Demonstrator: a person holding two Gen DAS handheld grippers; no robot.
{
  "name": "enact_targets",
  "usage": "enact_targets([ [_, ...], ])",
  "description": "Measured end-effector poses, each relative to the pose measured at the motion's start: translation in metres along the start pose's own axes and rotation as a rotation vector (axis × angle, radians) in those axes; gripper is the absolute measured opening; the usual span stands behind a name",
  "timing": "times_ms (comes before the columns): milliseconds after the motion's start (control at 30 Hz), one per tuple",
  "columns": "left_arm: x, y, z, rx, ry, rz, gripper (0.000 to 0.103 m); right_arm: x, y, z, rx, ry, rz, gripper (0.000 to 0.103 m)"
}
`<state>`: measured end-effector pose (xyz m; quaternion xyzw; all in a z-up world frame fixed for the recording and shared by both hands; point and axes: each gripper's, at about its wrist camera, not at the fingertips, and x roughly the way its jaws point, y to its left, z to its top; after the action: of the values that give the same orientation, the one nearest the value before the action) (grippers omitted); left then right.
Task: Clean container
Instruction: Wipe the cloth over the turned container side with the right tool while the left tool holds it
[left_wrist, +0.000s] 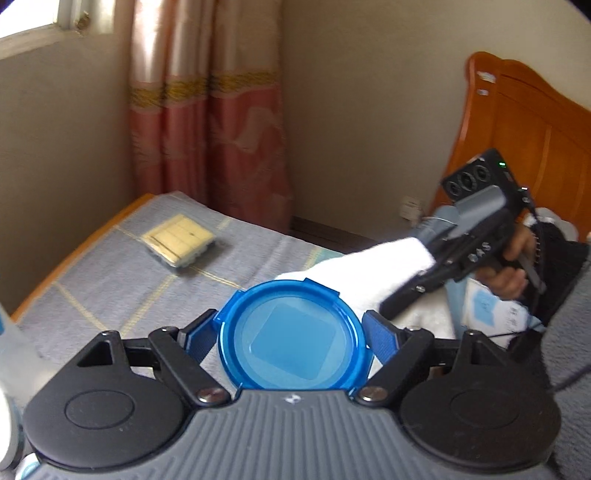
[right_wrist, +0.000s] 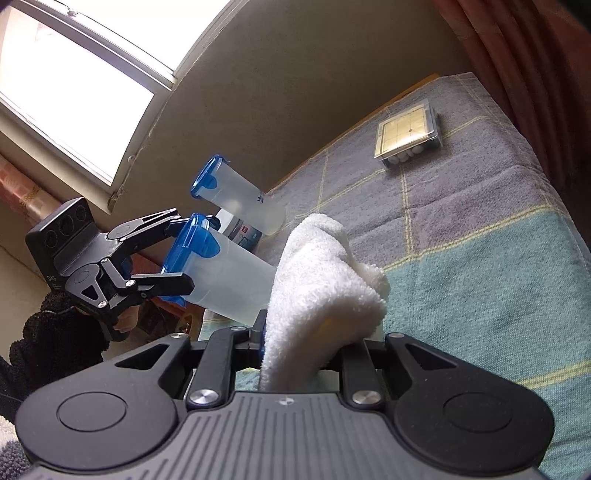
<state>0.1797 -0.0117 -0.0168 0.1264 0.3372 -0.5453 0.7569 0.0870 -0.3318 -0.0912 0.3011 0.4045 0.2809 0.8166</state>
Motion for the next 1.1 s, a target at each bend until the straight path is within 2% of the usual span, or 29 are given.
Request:
enact_targets([
  [133,0.006,0.008,0.004,0.056,0.065,-0.121,0.083,0.003,-0.002,0.003,0.009,0.003,-0.02,0.023],
  [200,0.01,0.009,0.008,0.096,0.086,-0.147,0.083,0.004,-0.003,0.005,0.017,0.003,-0.024,0.023],
  [300,0.013,0.013,0.013,0.101,0.104,-0.155,0.083,0.007,-0.003,0.008,0.019,0.003,-0.028,0.023],
  [433,0.011,0.014,0.015,0.094,0.079,-0.141,0.084,0.009,-0.003,0.01,0.013,0.005,-0.02,0.022],
  [533,0.009,0.015,0.016,0.069,0.068,-0.139,0.089,0.009,-0.004,0.011,0.012,0.003,-0.013,0.021],
  [733,0.002,0.015,0.015,0.014,0.043,-0.089,0.09,0.008,-0.01,0.011,0.021,-0.001,0.0,0.021],
  [900,-0.027,0.015,0.012,-0.091,-0.091,-0.033,0.093,0.003,-0.009,0.018,-0.001,-0.012,0.047,0.021],
  [1000,-0.039,0.016,0.008,-0.154,-0.129,0.054,0.095,0.002,-0.006,0.034,-0.031,-0.029,0.101,0.021],
  [1100,-0.041,0.022,0.002,-0.229,-0.129,0.09,0.095,0.004,-0.005,0.053,-0.046,-0.042,0.199,0.021],
])
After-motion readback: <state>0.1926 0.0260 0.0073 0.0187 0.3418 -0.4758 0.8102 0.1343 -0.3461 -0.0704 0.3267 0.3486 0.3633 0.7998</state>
